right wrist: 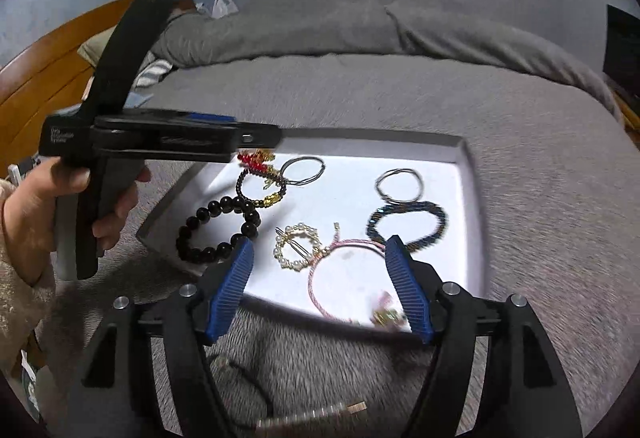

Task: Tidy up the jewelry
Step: 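Open both tools and withdraw from the tray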

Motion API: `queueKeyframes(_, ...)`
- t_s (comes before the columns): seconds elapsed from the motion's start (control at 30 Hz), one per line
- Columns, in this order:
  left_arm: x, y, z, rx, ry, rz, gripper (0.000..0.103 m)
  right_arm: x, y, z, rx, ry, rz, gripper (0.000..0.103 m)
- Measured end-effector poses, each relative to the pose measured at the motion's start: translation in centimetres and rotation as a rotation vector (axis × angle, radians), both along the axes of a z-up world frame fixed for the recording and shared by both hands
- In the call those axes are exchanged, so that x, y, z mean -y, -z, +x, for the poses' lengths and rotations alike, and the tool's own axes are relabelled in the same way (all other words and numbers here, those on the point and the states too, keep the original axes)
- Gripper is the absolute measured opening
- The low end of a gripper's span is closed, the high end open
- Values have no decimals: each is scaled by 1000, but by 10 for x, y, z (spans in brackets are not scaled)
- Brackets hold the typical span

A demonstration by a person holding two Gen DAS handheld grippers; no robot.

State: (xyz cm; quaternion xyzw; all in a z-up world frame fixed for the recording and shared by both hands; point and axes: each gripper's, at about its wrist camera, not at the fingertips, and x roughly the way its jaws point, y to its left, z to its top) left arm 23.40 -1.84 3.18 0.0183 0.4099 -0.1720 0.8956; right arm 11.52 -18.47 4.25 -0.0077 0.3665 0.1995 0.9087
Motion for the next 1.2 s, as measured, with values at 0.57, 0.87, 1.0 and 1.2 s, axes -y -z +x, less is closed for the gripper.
queueKeyframes(0.57, -22, -39, -105, 124, -40, 25, 88, 66, -31, -58, 92, 237, 38, 98)
queueKeyframes(0.87, -12, -42, -144, 170, -33, 68, 92, 75, -30, -77, 87, 270, 34, 98)
queueKeyframes(1.0, -6, -38, -160, 180, -26, 91, 92, 80, -29, -87, 92, 279, 27, 98)
queueKeyframes(1.2, -1, -20, -182, 165, -24, 93, 93, 84, -18, -101, 98, 267, -17, 98)
